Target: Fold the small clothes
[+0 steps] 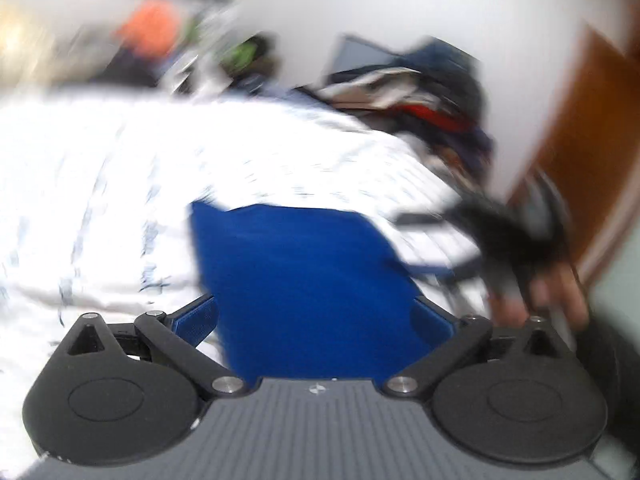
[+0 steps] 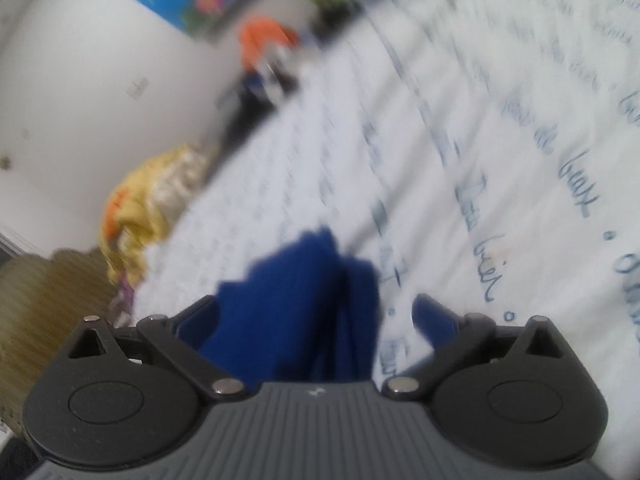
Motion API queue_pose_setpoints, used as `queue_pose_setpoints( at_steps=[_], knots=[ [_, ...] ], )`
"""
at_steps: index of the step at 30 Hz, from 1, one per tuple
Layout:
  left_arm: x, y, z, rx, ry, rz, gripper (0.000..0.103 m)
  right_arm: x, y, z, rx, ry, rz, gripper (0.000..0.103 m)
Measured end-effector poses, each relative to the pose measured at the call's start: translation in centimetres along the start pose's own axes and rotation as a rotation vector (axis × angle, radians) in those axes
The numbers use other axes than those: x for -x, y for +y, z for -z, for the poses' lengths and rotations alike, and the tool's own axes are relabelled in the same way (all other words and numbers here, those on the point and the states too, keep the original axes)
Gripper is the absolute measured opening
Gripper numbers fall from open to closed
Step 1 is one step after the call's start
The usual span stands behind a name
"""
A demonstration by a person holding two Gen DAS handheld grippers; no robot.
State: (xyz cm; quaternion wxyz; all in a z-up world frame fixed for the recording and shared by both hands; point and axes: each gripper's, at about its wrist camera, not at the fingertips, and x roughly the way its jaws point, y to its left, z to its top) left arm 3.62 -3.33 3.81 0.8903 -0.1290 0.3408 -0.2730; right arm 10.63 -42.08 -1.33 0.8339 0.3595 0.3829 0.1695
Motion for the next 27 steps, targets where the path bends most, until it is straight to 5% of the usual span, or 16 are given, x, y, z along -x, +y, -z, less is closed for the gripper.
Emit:
queue_pose_setpoints(
  at_steps=[3,5,6,7,10,14,18,19,21,22,23,24,27],
  knots=[
    [-5.1,4.5,-3.0,0.224,0.102,-0.016,0.088,-1.6,1.2,0.1,0.039,0.007,-0.003,0.097],
    [-7.0,5.7,-4.0,0.264,0.079,-0.021,0.073,-2.8,2.1,0.3,0.104,0.023,0.018,0.075],
    [-8.0,5.9,-4.5,0.255,0.088,-0.031,0.057,-3.2,2.7,0.5,0.154,0.015,0.043,0.068],
    [-8.7,6.0,-4.9,0.241,0.108,-0.058,0.022,-3.8,3.2,0.7,0.196,0.018,0.087,0.034],
    [-6.8,5.2,-5.0,0.2,0.073,-0.083,0.019,-3.8,4.4,1.3,0.22,0.004,0.115,0.021],
    [0.7,3.6,-5.7,0.07,-0.035,-0.057,0.018,-1.3,7.8,2.6,0.217,-0.034,-0.037,0.02],
    [0.8,4.8,-9.1,-0.022,-0.045,-0.182,0.019,-2.8,10.9,2.5,0.186,-0.043,-0.135,0.023],
    [0.8,5.5,-9.1,-0.012,-0.034,-0.211,0.022,-3.7,10.9,2.3,0.153,-0.031,-0.124,0.032],
    [1.2,6.6,-7.7,0.051,0.025,-0.217,0.038,-4.8,10.4,2.2,0.092,0.014,-0.041,0.066],
    [1.9,7.0,-6.4,0.081,0.041,-0.187,0.056,-4.5,10.2,2.5,0.078,0.03,-0.007,0.081],
    [2.7,7.3,-4.6,0.095,0.042,-0.152,0.071,-3.8,9.8,3.0,0.09,0.037,-0.009,0.081],
    [3.9,7.3,-2.8,0.104,0.04,-0.131,0.075,-2.9,9.6,3.6,0.12,0.052,-0.019,0.08],
    [5.3,7.2,2.1,0.186,0.133,-0.063,0.072,-0.4,8.2,5.9,0.164,0.1,0.024,0.081]
  ],
)
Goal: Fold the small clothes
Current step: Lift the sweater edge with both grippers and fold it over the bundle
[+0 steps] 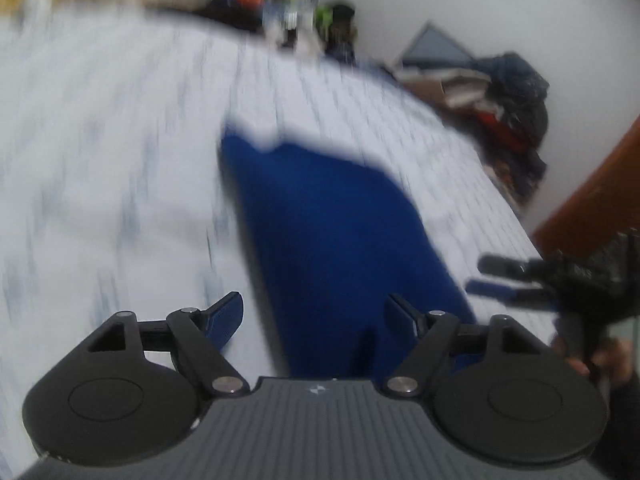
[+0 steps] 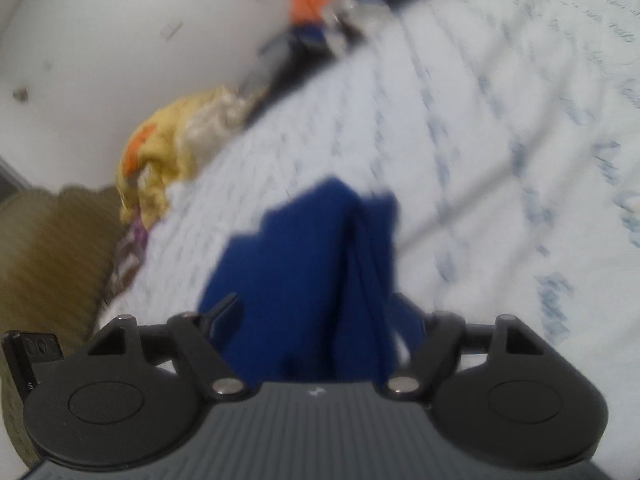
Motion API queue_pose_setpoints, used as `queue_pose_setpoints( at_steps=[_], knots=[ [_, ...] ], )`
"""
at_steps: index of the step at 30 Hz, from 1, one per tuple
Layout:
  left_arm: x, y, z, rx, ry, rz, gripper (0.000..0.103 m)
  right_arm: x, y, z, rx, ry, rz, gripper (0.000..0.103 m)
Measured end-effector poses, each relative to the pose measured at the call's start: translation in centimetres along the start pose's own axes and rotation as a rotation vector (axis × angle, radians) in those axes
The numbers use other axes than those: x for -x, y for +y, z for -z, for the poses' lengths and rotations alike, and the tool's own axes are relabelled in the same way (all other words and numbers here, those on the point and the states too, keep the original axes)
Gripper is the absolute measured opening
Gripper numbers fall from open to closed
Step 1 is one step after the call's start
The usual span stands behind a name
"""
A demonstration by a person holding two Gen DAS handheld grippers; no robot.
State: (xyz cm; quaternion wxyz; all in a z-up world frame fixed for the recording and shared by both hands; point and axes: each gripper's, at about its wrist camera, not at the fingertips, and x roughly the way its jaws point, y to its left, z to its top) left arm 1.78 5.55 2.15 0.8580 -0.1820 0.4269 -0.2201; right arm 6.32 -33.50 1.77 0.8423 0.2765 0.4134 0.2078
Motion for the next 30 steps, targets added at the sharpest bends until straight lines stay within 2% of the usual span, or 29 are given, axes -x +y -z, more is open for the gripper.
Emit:
queue_pose_setpoints(
  at_steps=[1,2,3,4,5,6,7,8,9,11,12,13,15,16,17,18,19,20,22,24,26,27,28,29,30],
  knots=[
    [-0.3,0.1,1.3,0.029,0.033,0.025,0.068,0.3,-0.5,1.0,-0.007,0.026,0.01,0.08],
    [0.1,-0.3,2.3,0.02,0.008,0.032,0.067,0.3,-0.8,1.9,-0.018,0.063,0.022,0.079],
    [0.1,-0.6,2.7,0.022,0.021,0.042,0.064,0.5,-0.9,2.8,-0.01,0.069,0.011,0.079],
    [0.0,-0.8,2.8,0.039,0.034,0.049,0.052,0.7,-0.6,3.4,0.007,0.072,0.007,0.078],
    [-0.5,-0.8,2.6,0.056,0.056,0.053,0.026,0.7,-0.1,3.9,0.021,0.088,0.002,0.073],
    [-0.9,-0.9,2.2,0.049,0.063,0.024,0.012,0.5,0.4,4.2,0.037,0.104,-0.001,0.065],
    [-1.1,-1.0,1.9,0.038,0.063,-0.01,0.01,-0.1,0.9,4.3,0.05,0.129,-0.003,0.03],
    [-1.1,-0.9,1.5,0.044,0.067,-0.016,0.01,-0.5,1.2,4.5,0.063,0.148,-0.005,0.018],
    [-0.6,-1.1,1.3,0.035,0.065,-0.019,0.01,-0.7,1.7,4.6,0.085,0.152,-0.01,0.018],
    [1.4,-1.8,1.3,-0.045,0.036,-0.029,0.01,-0.2,2.7,5.0,0.124,0.15,-0.015,0.017],
    [2.2,-2.1,1.5,-0.093,0.032,-0.038,0.011,0.3,2.7,5.3,0.123,0.147,-0.036,0.017],
    [2.5,-2.3,1.8,-0.151,0.036,-0.07,0.02,0.7,2.5,5.6,0.113,0.149,-0.05,0.017],
    [3.0,-2.1,2.4,-0.204,0.01,-0.173,0.024,0.6,1.7,6.0,0.089,0.165,-0.031,0.02],
    [3.0,-1.8,2.5,-0.206,-0.002,-0.185,0.034,0.4,1.1,6.0,0.073,0.172,-0.036,0.027],
    [3.1,-1.7,2.5,-0.192,-0.014,-0.171,0.039,0.5,0.6,5.5,0.046,0.166,-0.055,0.029],
    [3.5,-1.7,2.4,-0.176,-0.036,-0.142,0.041,0.8,0.2,4.6,0.005,0.146,-0.039,0.038],
    [3.7,-2.2,2.3,-0.174,-0.067,-0.106,0.05,1.3,0.1,3.6,-0.026,0.093,-0.026,0.052],
    [3.8,-3.0,2.2,-0.192,-0.101,-0.071,0.065,1.8,0.3,2.6,-0.028,0.026,-0.037,0.065],
    [3.3,-5.3,2.2,-0.275,-0.156,-0.025,0.085,1.8,1.5,0.4,0.005,-0.066,-0.087,0.072],
    [1.5,-7.2,2.2,-0.365,-0.167,0.005,0.088,0.0,3.1,-1.9,0.015,-0.061,-0.127,0.072],
    [-1.5,-8.0,2.0,-0.398,-0.107,-0.043,0.087,-2.9,4.8,-3.6,0.035,-0.024,-0.177,0.071],
    [-3.1,-7.7,1.9,-0.396,-0.064,-0.072,0.086,-4.7,5.6,-4.2,0.059,-0.003,-0.168,0.07],
    [-4.5,-7.2,2.1,-0.397,-0.033,-0.088,0.086,-6.7,6.2,-4.7,0.101,0.024,-0.12,0.071],
    [-4.6,-7.1,2.6,-0.445,-0.075,-0.088,0.088,-8.7,6.5,-4.8,0.167,0.059,-0.029,0.07],
    [-4.8,-7.1,3.0,-0.49,-0.081,-0.094,0.088,-10.9,6.3,-4.7,0.23,0.091,0.073,0.069]
  ],
)
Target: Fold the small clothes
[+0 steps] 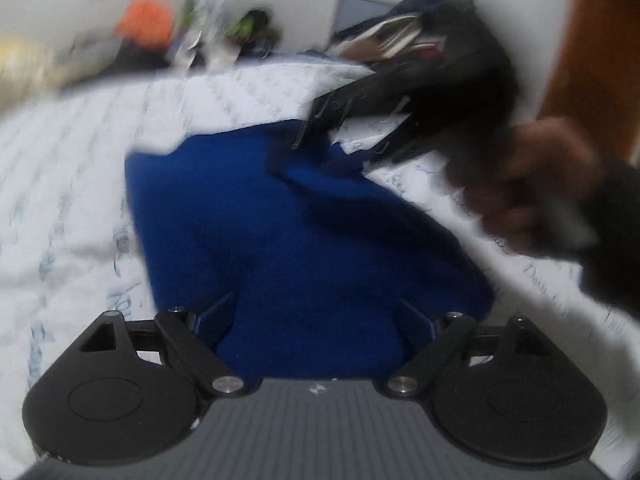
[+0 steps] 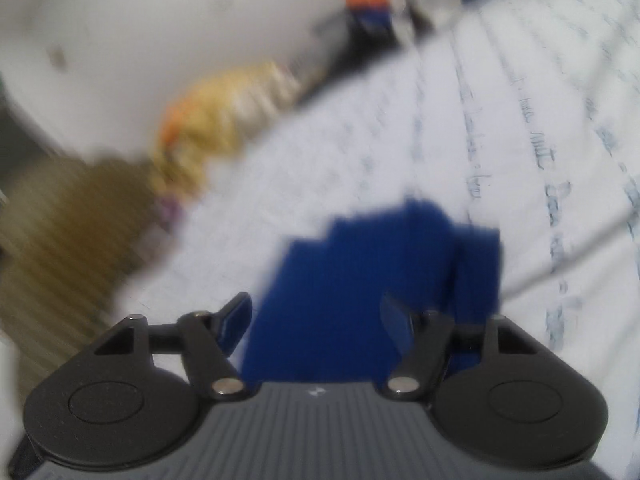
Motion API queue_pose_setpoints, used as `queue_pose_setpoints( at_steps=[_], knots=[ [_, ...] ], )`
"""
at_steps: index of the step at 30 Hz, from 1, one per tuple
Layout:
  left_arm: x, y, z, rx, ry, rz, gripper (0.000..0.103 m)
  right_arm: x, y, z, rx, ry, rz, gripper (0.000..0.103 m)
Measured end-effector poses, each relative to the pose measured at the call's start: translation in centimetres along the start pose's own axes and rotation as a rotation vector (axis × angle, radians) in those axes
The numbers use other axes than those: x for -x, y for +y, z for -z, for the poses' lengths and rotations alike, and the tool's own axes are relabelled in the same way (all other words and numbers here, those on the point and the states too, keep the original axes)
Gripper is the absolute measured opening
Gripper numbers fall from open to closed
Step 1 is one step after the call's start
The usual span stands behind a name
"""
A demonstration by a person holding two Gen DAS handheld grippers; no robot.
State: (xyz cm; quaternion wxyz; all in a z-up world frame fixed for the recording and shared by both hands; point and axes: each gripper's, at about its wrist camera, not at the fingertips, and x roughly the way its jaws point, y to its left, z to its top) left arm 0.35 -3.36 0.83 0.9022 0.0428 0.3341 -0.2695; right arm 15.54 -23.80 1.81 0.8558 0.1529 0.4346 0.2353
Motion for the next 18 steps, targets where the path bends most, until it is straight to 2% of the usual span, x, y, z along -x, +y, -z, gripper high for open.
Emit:
queue_pose_setpoints(
  at_steps=[1,3,4,5,7,9,10,11,12,13,14,15,16,17,18],
  knots=[
    [0.3,-0.2,0.2,-0.024,-0.003,-0.014,0.087,-0.1,-0.1,0.5,0.075,-0.085,-0.008,0.069],
    [1.7,-0.2,0.2,0.002,-0.005,-0.024,0.083,0.1,-0.1,0.4,0.069,-0.069,0.004,0.069],
    [2.9,0.1,0.3,0.031,-0.027,-0.01,0.084,0.9,0.3,0.5,0.044,-0.059,0.021,0.069],
    [4.2,0.6,0.5,0.067,-0.056,-0.006,0.091,2.1,0.6,0.9,0.03,-0.063,0.034,0.07],
    [5.9,2.7,1.3,0.182,-0.081,-0.024,0.099,5.5,0.2,3.0,0.026,-0.106,-0.013,0.071],
    [5.9,5.5,2.4,0.344,-0.025,0.012,0.095,7.6,-1.0,5.3,-0.021,-0.092,-0.046,0.071],
    [5.3,6.7,2.9,0.42,0.019,0.039,0.085,8.1,-1.8,6.4,-0.053,-0.063,-0.051,0.072],
    [4.9,7.4,3.3,0.464,0.037,0.066,0.081,8.4,-2.4,7.5,-0.086,-0.035,-0.048,0.072],
    [4.9,7.6,3.4,0.469,0.028,0.074,0.077,8.2,-3.0,8.3,-0.118,-0.009,-0.048,0.072],
    [4.4,7.7,3.1,0.481,0.048,0.105,0.052,8.0,-3.4,9.1,-0.144,0.014,-0.05,0.07],
    [3.6,7.8,2.8,0.502,0.081,0.138,0.017,8.2,-3.4,9.7,-0.144,-0.008,-0.058,0.063],
    [2.6,8.1,2.7,0.534,0.126,0.154,0.011,8.2,-3.1,10.0,-0.139,-0.003,-0.065,0.058],
    [2.2,8.3,2.4,0.543,0.123,0.151,0.012,7.8,-2.9,10.0,-0.144,0.03,-0.08,0.032],
    [2.1,8.3,1.9,0.526,0.137,0.131,0.012,7.3,-2.7,10.0,-0.152,0.053,-0.089,0.024],
    [2.6,8.0,1.5,0.509,0.143,0.102,0.011,7.4,-2.6,10.0,-0.147,0.049,-0.09,0.023]
  ],
)
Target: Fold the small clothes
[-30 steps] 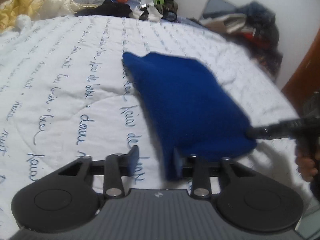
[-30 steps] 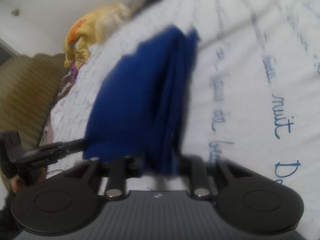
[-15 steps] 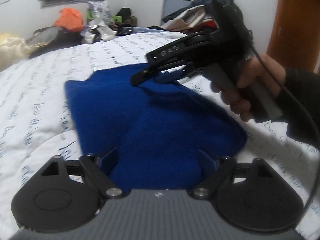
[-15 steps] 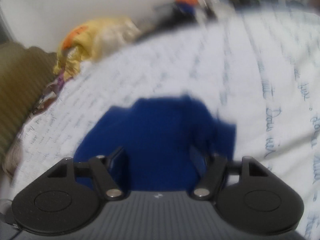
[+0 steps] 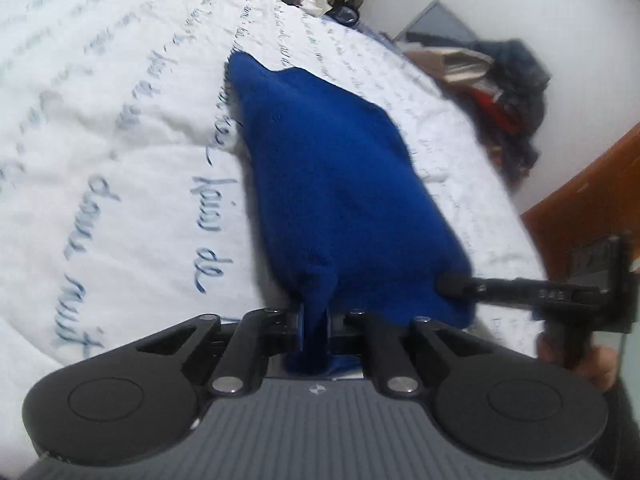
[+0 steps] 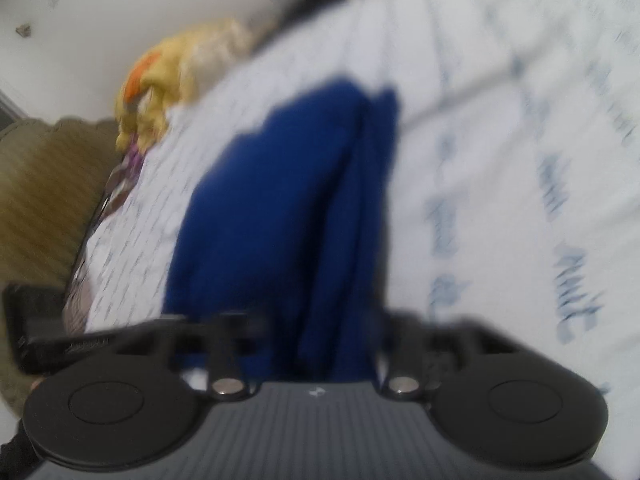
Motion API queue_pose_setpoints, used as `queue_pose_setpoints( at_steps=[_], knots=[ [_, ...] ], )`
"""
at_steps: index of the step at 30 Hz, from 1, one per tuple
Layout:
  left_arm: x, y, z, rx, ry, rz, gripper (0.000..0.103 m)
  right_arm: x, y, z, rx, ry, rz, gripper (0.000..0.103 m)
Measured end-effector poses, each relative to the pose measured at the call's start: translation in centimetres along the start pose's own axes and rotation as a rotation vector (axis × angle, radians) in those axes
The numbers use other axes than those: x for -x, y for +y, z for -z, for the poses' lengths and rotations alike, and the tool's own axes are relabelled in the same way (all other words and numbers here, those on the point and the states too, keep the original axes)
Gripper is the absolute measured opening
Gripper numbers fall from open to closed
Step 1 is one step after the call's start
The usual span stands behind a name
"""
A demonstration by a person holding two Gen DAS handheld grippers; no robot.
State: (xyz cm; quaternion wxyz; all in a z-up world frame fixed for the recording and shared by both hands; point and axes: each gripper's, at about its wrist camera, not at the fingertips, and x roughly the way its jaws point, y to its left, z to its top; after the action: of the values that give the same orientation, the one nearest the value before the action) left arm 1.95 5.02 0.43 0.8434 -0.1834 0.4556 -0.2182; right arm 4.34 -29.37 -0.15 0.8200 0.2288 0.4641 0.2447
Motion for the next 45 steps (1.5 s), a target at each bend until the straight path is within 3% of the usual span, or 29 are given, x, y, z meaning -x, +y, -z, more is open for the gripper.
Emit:
queue_pose_setpoints(
  at_steps=[1,3,4,6,7,9,11,12,13,14,16,18,20,21,22,23,25,28,32,34,36,38,40,43,45],
  knots=[
    [0.9,-0.4,-0.2,-0.028,-0.016,-0.018,0.011,0.2,0.3,-0.1,0.006,0.003,-0.016,0.016],
    [2.3,-1.0,-0.5,-0.109,-0.043,-0.047,0.013,1.2,0.8,-0.1,0.025,-0.014,-0.044,0.016],
    [2.5,-1.0,-0.3,-0.144,-0.045,-0.104,0.013,1.2,0.7,0.1,0.029,-0.007,-0.048,0.016],
    [1.7,-0.7,0.1,-0.181,-0.017,-0.169,0.021,-0.1,-0.3,0.7,0.023,0.059,-0.027,0.014],
    [1.6,-1.0,0.5,-0.194,-0.016,-0.181,0.03,0.2,-0.6,0.9,0.02,0.038,-0.045,0.016],
    [3.0,-2.6,1.1,-0.271,-0.092,-0.231,0.043,1.0,-0.9,0.1,-0.026,0.028,-0.026,0.02],
    [3.8,-4.9,1.5,-0.356,-0.184,-0.208,0.076,3.0,-0.7,-1.3,-0.047,-0.112,-0.014,0.028],
    [3.8,-6.1,1.7,-0.392,-0.219,-0.183,0.084,3.5,-0.3,-2.1,-0.036,-0.174,-0.018,0.033],
    [3.6,-7.1,1.9,-0.429,-0.238,-0.169,0.091,3.4,0.5,-3.2,-0.023,-0.208,-0.023,0.046],
    [2.7,-8.0,1.8,-0.462,-0.235,-0.168,0.09,2.9,1.3,-4.3,-0.002,-0.224,-0.031,0.055],
    [-0.1,-8.9,1.9,-0.506,-0.195,-0.196,0.084,0.7,3.4,-6.4,0.07,-0.215,-0.039,0.057],
    [-3.4,-8.6,2.2,-0.493,-0.133,-0.262,0.08,-2.2,5.5,-8.0,0.159,-0.202,0.039,0.056],
    [-4.4,-8.5,3.5,-0.533,-0.188,-0.264,0.092,-6.0,6.6,-8.3,0.312,-0.15,0.179,0.055],
    [-4.6,-8.7,4.1,-0.547,-0.207,-0.275,0.092,-8.4,6.2,-8.2,0.362,-0.089,0.284,0.055],
    [-4.6,-8.6,4.5,-0.548,-0.219,-0.28,0.093,-8.8,5.7,-7.5,0.444,-0.165,0.278,0.06],
    [-4.4,-8.5,4.5,-0.532,-0.217,-0.274,0.092,-8.9,4.9,-7.5,0.465,-0.18,0.256,0.06],
    [-4.3,-8.2,4.4,-0.519,-0.216,-0.256,0.093,-8.4,3.8,-8.5,0.379,-0.164,0.206,0.06],
    [-4.0,-8.1,4.6,-0.514,-0.22,-0.248,0.093,-7.7,5.0,-9.0,0.356,-0.131,0.262,0.061],
    [-4.1,-8.3,4.7,-0.512,-0.219,-0.241,0.096,-6.3,7.9,-8.6,0.415,-0.21,0.233,0.063],
    [-4.0,-8.1,4.5,-0.514,-0.218,-0.24,0.097,-7.6,8.6,-9.3,0.433,-0.171,0.254,0.063],
    [-3.9,-8.1,4.5,-0.513,-0.217,-0.234,0.097,-10.1,7.7,-9.5,0.456,-0.099,0.336,0.064],
    [-4.1,-7.9,4.4,-0.509,-0.218,-0.23,0.097,-10.8,5.4,-9.2,0.491,-0.169,0.335,0.086],
    [-4.0,-7.9,4.5,-0.509,-0.218,-0.232,0.098,-10.1,4.1,-9.9,0.411,-0.179,0.3,0.086],
    [-3.9,-7.8,4.4,-0.504,-0.216,-0.218,0.1,-9.3,6.2,-9.2,0.429,-0.159,0.398,0.087],
    [-4.0,-7.6,4.2,-0.501,-0.213,-0.207,0.102,-7.4,7.8,-7.8,0.45,-0.216,0.338,0.087]
  ],
)
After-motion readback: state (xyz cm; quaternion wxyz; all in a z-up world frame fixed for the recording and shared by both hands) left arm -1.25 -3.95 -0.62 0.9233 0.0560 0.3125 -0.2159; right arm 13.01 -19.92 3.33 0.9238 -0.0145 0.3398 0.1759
